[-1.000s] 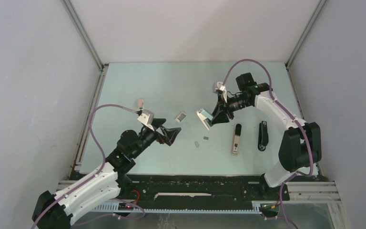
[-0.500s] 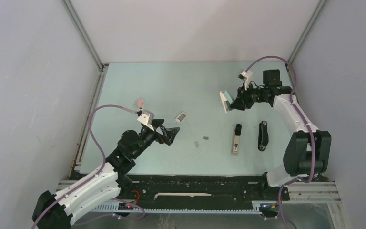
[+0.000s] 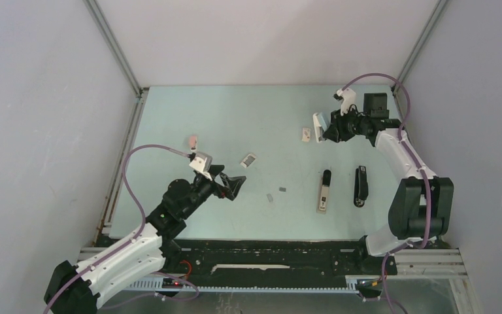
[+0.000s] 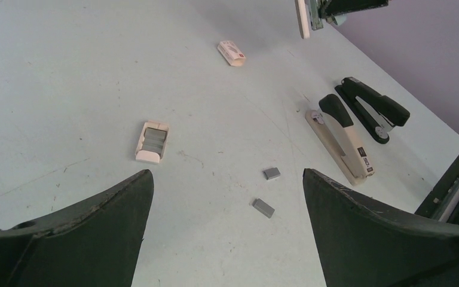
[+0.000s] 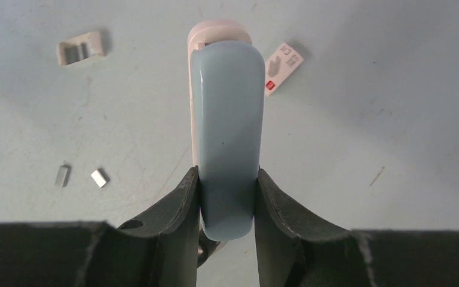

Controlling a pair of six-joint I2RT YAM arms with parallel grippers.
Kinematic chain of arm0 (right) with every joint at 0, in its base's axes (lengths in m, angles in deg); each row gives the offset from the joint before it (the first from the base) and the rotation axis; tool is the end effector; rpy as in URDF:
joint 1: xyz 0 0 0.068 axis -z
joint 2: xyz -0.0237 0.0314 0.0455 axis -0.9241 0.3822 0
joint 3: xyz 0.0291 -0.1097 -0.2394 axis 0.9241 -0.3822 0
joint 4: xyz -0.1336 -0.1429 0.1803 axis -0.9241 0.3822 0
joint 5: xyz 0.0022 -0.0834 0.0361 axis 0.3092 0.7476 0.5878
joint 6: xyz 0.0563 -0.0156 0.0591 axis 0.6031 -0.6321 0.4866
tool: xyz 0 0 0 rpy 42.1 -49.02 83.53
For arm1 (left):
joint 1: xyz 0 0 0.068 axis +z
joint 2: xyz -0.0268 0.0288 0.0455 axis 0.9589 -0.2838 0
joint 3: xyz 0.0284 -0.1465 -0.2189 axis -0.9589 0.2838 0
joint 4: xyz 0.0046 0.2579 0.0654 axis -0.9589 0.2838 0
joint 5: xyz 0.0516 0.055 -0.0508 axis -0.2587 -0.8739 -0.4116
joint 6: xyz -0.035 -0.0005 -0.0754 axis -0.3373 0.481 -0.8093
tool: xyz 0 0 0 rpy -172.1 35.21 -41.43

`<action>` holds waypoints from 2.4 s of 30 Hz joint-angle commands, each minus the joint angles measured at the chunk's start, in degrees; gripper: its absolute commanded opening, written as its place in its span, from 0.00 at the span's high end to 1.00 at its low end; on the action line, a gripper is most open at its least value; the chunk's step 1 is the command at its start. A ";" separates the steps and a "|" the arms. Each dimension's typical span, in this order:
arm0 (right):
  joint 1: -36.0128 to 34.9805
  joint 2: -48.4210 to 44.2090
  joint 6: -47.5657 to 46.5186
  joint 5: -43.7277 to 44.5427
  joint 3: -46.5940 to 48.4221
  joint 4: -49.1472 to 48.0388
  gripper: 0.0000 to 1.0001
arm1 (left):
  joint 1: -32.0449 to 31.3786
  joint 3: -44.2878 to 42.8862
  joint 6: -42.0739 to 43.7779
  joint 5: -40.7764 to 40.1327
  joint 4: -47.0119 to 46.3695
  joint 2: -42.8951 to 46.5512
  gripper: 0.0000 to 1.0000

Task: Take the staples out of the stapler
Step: Place the stapler at the center of the board.

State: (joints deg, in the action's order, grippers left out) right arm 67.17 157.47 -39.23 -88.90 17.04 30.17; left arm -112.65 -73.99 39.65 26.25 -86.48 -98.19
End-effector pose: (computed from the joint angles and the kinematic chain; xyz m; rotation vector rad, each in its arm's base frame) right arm 0.3619 0.0448 0.2536 -0.7161 2.1083 0.5308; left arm 0.1732 -0.1391 0.2247 0.3090 1.6528 -0.7293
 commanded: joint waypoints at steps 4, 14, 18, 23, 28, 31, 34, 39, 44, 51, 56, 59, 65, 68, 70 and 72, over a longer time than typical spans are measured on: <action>-0.08 2.24 6.24 7.87 0.32 -8.21 1.00 | 0.37 1.85 0.99 -0.11 -2.16 0.02 0.00; -0.72 5.88 10.91 17.10 1.20 -13.07 1.00 | 0.42 2.24 0.71 -0.02 -2.43 0.15 0.00; -1.10 8.51 12.37 19.55 3.52 -12.13 1.00 | 0.38 2.17 0.71 -0.02 -2.60 -0.10 0.00; -2.15 11.54 12.67 22.17 6.36 -10.91 1.00 | 0.41 2.22 0.63 0.15 -2.58 0.00 0.00; -3.43 16.95 11.31 26.68 12.19 -5.86 1.00 | 0.38 2.36 0.38 0.24 -2.55 0.35 0.00; -3.44 20.14 10.81 28.13 15.37 -2.97 1.00 | 0.45 2.59 0.28 0.25 -2.54 0.58 0.00; -3.40 23.75 10.49 29.68 19.31 0.63 1.00 | 0.36 2.88 0.19 0.18 -2.68 0.68 0.00; -3.71 28.07 9.48 30.85 24.83 5.53 1.00 | 0.45 3.06 0.12 0.27 -3.03 0.64 0.00; -4.57 31.36 8.62 32.03 28.56 8.23 0.90 | 0.33 3.37 0.01 0.33 -3.34 0.92 0.00; -6.02 34.29 8.98 33.12 30.96 8.59 0.69 | 0.37 3.58 -0.14 0.29 -3.47 1.37 0.00; -6.06 36.25 9.65 32.85 33.10 9.05 0.61 | 0.34 3.59 -0.32 0.53 -3.48 1.75 0.00; -5.97 36.45 9.78 32.21 33.55 9.17 0.55 | 0.31 3.53 -0.58 0.67 -3.47 1.88 0.00; -5.74 33.39 9.95 29.80 32.34 8.93 0.42 | 0.41 3.16 -1.16 0.64 -3.65 1.82 0.00; -5.61 30.00 9.87 28.57 30.76 8.06 0.35 | 0.35 3.17 -1.31 0.68 -3.60 2.15 0.00; -5.49 27.69 9.64 28.00 29.45 7.42 0.32 | 0.39 3.16 -1.46 0.69 -3.65 2.26 0.00; -5.17 24.82 9.34 27.36 27.87 6.93 0.31 | 0.32 3.12 -1.64 1.39 -3.65 2.37 0.00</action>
State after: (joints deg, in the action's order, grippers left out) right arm 61.48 191.35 -29.35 -59.48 46.61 39.00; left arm -112.65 -72.28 38.69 26.52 -87.44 -96.77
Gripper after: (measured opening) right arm 0.675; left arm 0.996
